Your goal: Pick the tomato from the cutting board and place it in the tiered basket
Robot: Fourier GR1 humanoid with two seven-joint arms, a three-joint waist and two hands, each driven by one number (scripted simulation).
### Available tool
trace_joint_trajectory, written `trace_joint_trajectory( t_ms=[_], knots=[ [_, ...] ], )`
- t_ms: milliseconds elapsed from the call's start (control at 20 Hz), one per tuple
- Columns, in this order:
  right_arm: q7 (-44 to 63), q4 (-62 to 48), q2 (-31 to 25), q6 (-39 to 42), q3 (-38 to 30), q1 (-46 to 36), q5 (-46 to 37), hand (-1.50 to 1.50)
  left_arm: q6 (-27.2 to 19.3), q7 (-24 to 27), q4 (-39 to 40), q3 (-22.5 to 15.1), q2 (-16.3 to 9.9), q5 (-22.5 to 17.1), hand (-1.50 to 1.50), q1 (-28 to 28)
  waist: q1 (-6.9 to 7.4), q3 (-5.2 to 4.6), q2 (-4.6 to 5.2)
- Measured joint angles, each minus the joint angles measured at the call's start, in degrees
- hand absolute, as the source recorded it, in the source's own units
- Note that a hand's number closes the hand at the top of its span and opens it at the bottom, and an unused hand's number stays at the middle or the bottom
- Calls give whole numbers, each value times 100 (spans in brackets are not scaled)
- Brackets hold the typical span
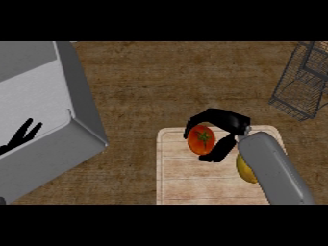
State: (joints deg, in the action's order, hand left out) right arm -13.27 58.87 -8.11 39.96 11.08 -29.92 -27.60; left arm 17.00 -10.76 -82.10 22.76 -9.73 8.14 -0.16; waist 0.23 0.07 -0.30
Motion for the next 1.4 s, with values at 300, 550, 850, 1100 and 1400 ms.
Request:
trace_joint_trajectory(
  t_ms=[300, 550, 850, 1100, 1400],
  knots=[
    [-163, 174, 49, -223, -260, 196, 43, 150, 11, 124, -54, 31, 30, 15, 0, 88, -6, 1, 2],
    [1240, 52, 358, -1393, -691, -175, -372, 150, 78, 114, -89, 74, 29, 14, 0, 89, 10, -13, 4],
    [3642, -100, 516, -3067, -935, -836, -1533, 150, 184, 94, -70, 101, 32, 38, 0, 11, 73, -65, -13],
    [5758, -150, 716, -4136, -805, -1730, -2676, 150, 274, 96, -8, 67, 33, 116, 0, -68, 190, -60, -17],
    [7571, -353, 763, -4570, -400, -2969, -4067, 150, 254, 150, 14, 38, 114, 287, 0, -121, 260, -30, -2]
  ],
)
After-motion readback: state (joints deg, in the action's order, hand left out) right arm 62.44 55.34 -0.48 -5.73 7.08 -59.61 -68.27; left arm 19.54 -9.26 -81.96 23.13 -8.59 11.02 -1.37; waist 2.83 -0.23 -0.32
